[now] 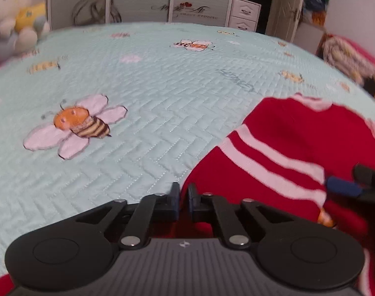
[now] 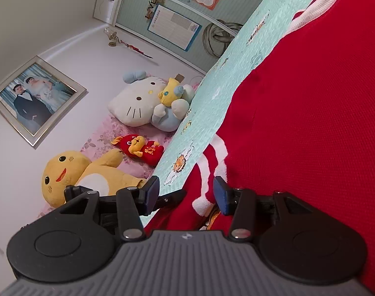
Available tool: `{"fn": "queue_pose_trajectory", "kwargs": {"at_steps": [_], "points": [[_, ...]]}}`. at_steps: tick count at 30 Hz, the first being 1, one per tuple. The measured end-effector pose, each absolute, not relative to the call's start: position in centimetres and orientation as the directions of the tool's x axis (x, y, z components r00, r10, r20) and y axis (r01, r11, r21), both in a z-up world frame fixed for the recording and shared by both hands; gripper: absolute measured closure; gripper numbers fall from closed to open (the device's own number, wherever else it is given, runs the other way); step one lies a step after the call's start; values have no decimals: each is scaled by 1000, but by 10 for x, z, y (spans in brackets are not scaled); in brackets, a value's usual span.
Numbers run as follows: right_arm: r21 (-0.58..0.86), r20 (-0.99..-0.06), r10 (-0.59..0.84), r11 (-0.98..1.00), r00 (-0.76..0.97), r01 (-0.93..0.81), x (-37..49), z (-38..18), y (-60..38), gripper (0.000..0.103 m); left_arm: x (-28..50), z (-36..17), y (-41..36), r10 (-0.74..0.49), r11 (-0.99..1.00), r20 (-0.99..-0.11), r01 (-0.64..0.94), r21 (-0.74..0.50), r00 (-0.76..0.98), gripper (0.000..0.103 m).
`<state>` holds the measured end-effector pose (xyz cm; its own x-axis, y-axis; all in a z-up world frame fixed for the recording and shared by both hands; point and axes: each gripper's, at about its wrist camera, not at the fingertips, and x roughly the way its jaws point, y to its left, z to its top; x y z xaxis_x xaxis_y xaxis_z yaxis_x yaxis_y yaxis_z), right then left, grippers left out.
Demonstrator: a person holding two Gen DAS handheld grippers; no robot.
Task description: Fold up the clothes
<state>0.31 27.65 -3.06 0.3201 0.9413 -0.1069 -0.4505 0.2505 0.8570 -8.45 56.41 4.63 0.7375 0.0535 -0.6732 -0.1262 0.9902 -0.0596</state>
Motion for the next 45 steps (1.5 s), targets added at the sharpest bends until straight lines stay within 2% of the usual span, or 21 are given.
{"fn": "queue_pose_trajectory", "kwargs": {"at_steps": [4,8,10,12,14,16,17,19,21,22,24,26,33,36,38,40,42,45], "points": [[856,-108,941,251,320,-451,3,-31,277,54,-92,48,566,135,983,-655,-183,-6,743,99],[855,-109,941,253,320,-452,3,-31,276,54,-90,41,563,170,976,-651,-218,7,740,98],[855,-110,941,254,320,-453,3,-31,276,54,-92,42,563,193,968,-644,-250,4,740,93],[854,-111,941,255,320,-453,3,-32,276,54,-99,46,566,240,952,-628,-306,4,741,93],[855,-110,941,253,320,-452,4,-32,276,54,-117,53,576,291,925,-596,-380,-24,748,93],[857,-108,942,251,319,-451,4,-32,275,54,-150,64,591,335,880,-556,-463,-104,761,91],[857,-108,942,250,319,-450,4,-32,275,54,-170,69,599,371,849,-540,-512,-134,756,88],[858,-108,941,251,319,-449,3,-32,276,54,-213,78,613,470,769,-509,-618,-165,721,60],[859,-108,942,250,319,-448,3,-32,276,54,-256,84,624,583,677,-480,-718,-158,656,47],[859,-108,941,250,319,-447,3,-32,276,54,-276,86,630,632,627,-473,-764,-152,613,45],[859,-108,941,250,320,-447,2,-32,277,54,-308,84,644,681,548,-485,-821,-160,549,45],[858,-109,941,251,320,-448,2,-32,277,54,-326,79,657,679,501,-517,-844,-190,520,45],[854,-113,941,256,320,-452,1,-31,277,54,-311,60,671,574,513,-595,-814,-274,562,45],[849,-118,940,263,321,-458,0,-30,277,53,-299,46,671,537,513,-639,-815,-271,551,51],[847,-120,940,265,320,-460,0,-30,278,53,-295,43,664,557,527,-642,-822,-217,527,58],[847,-120,940,265,320,-460,1,-30,277,53,-293,42,660,587,522,-644,-838,-161,489,77],[847,-121,940,265,319,-461,1,-30,277,52,-299,44,657,604,507,-636,-847,-157,480,85],[846,-122,940,266,318,-462,0,-30,278,52,-301,45,654,634,499,-636,-861,-97,439,87]]}}
